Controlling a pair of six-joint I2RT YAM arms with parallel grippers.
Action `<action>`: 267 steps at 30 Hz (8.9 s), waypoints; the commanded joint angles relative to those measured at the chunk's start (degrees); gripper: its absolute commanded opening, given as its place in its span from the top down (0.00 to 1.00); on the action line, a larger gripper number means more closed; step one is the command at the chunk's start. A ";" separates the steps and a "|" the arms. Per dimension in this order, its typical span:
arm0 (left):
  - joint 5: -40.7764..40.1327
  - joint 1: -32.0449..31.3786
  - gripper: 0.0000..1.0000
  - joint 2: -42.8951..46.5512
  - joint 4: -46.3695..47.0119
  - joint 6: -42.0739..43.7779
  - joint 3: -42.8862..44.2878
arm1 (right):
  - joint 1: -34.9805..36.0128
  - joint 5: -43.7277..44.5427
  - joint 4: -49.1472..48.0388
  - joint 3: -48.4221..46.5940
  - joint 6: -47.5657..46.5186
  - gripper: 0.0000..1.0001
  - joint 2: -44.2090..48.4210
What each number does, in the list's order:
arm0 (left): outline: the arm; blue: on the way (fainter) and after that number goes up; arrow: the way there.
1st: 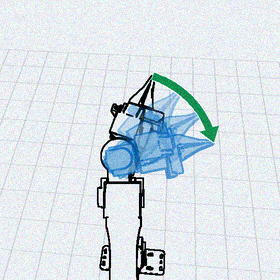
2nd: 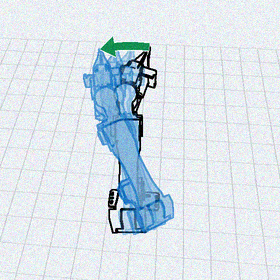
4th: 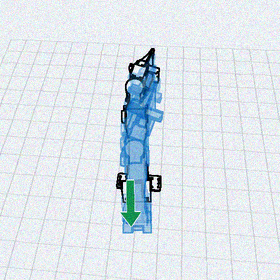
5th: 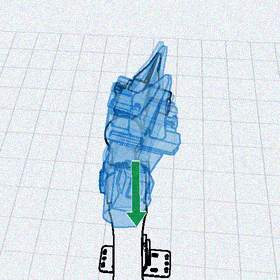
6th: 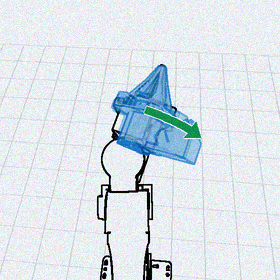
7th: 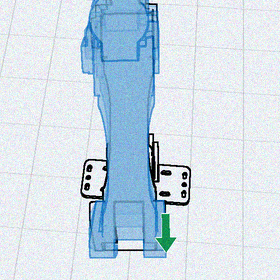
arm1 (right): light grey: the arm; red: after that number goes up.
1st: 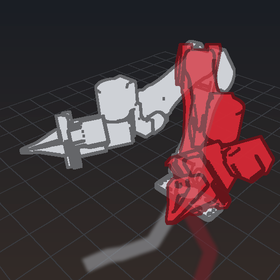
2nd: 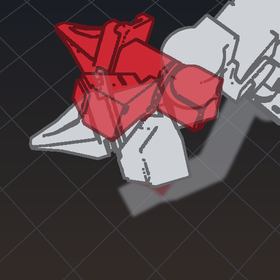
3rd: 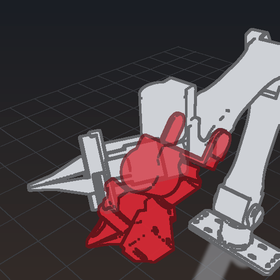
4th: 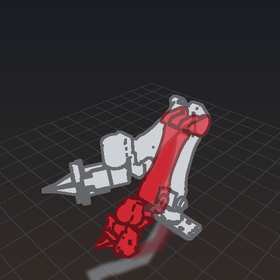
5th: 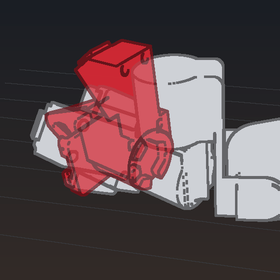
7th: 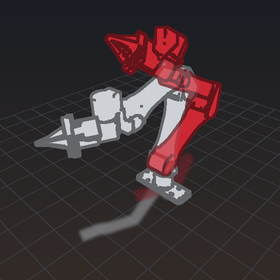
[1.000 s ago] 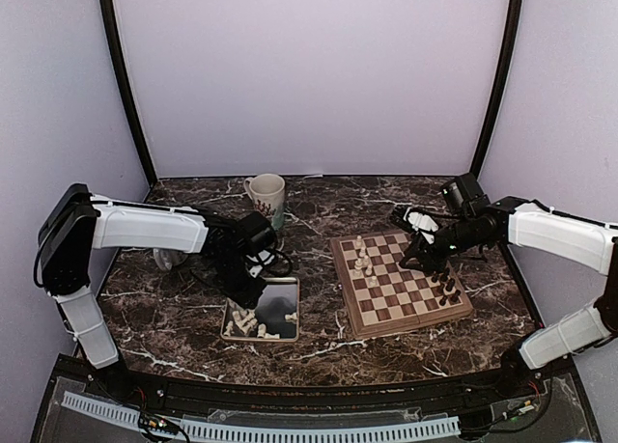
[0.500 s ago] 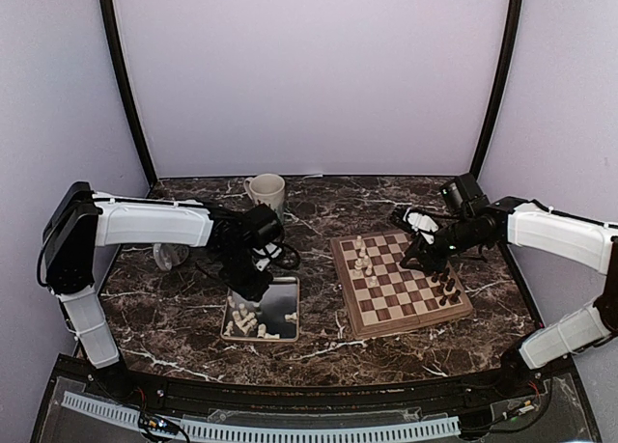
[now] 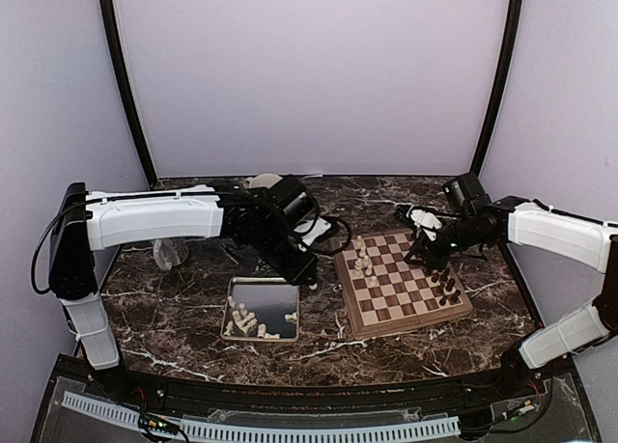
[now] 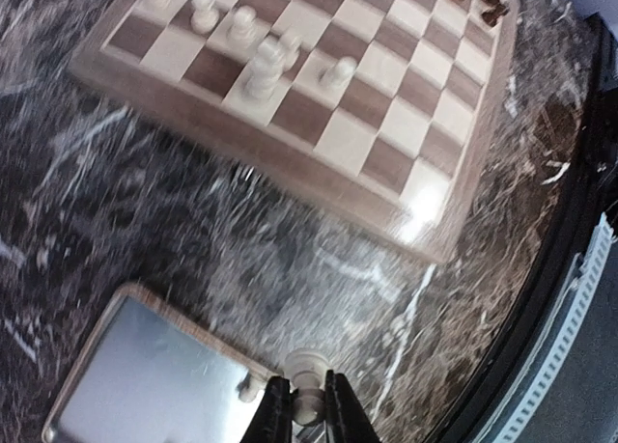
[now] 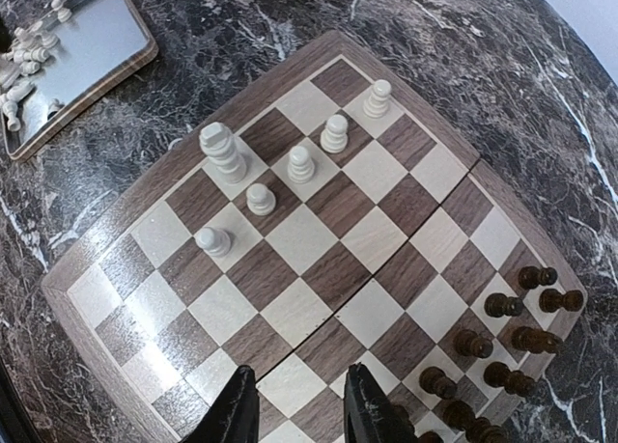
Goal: Set up the chess pieces on the board
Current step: Place the pawn on the chessboard, then pick up the pawn from the chessboard, then place the pawn at f2, then pick up the rook from the storage box.
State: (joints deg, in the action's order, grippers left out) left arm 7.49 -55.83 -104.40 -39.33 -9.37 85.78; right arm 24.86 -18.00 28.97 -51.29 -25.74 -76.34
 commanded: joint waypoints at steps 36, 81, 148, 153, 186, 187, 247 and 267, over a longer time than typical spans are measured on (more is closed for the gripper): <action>2.34 -6.22 0.63 -24.79 1.08 2.04 26.07 | -6.68 -0.67 -2.52 -0.04 2.72 0.68 0.31; -11.62 16.96 0.38 13.57 22.86 5.93 -7.44 | 22.96 7.34 14.45 -20.87 -8.32 0.65 -25.86; -7.95 16.96 0.39 10.35 20.85 5.85 -5.75 | 16.53 9.24 14.01 -17.04 -5.67 0.89 -23.29; -7.75 16.90 0.39 10.16 20.70 5.78 -5.66 | 16.53 9.22 14.02 -16.75 -5.59 0.87 -23.24; -9.59 13.74 0.43 6.93 10.63 4.33 -1.59 | 8.85 4.26 13.66 -10.84 -4.45 0.76 -7.76; -9.43 13.64 0.43 7.09 9.05 2.65 -2.03 | 7.95 3.47 12.31 -9.39 -4.02 0.75 -6.39; -11.00 7.85 0.87 -1.03 -10.15 -6.13 -11.30 | 2.12 -0.02 0.09 3.11 -3.13 0.71 1.45; -11.24 7.45 0.91 -2.83 -10.72 -5.54 -10.79 | 2.12 -0.02 0.38 3.03 -3.35 0.71 0.75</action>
State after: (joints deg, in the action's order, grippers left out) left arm -3.49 -47.92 -106.83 -48.88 -15.84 73.67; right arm 27.31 -18.15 29.98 -48.77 -28.67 -75.26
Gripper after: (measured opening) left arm 0.121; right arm 0.294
